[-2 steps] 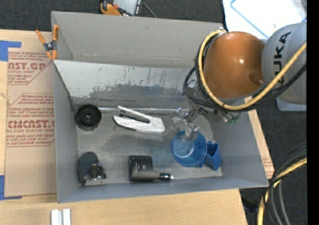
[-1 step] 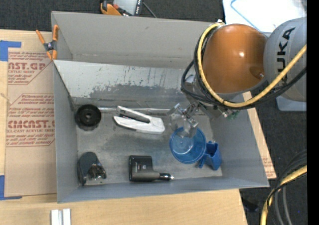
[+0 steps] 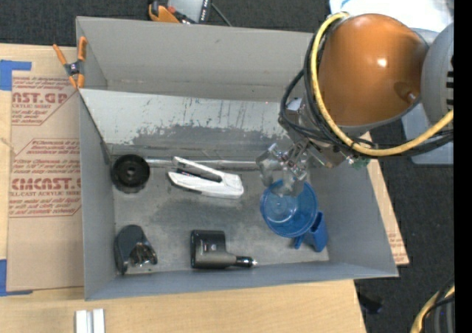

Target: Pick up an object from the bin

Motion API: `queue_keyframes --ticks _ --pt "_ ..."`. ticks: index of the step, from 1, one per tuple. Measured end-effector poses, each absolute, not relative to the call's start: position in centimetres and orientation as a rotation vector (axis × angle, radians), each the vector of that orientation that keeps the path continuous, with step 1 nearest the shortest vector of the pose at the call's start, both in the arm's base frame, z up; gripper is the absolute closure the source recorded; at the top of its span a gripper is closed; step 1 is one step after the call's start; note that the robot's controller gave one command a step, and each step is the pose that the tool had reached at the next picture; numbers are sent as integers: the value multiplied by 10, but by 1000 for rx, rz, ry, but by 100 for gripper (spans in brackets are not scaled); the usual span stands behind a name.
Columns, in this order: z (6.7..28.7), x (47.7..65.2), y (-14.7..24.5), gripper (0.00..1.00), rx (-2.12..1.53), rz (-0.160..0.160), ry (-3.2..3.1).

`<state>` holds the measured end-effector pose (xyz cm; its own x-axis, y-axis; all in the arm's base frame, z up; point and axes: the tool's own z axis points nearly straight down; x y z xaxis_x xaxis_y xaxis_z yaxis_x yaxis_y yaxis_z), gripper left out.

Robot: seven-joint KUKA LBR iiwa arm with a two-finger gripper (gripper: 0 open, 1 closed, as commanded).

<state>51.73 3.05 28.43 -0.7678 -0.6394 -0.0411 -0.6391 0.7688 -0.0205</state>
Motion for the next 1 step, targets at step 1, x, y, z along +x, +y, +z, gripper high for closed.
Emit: queue_keyframes --ticks 1 --pt "226 538 15 100 -1290 0 2826"
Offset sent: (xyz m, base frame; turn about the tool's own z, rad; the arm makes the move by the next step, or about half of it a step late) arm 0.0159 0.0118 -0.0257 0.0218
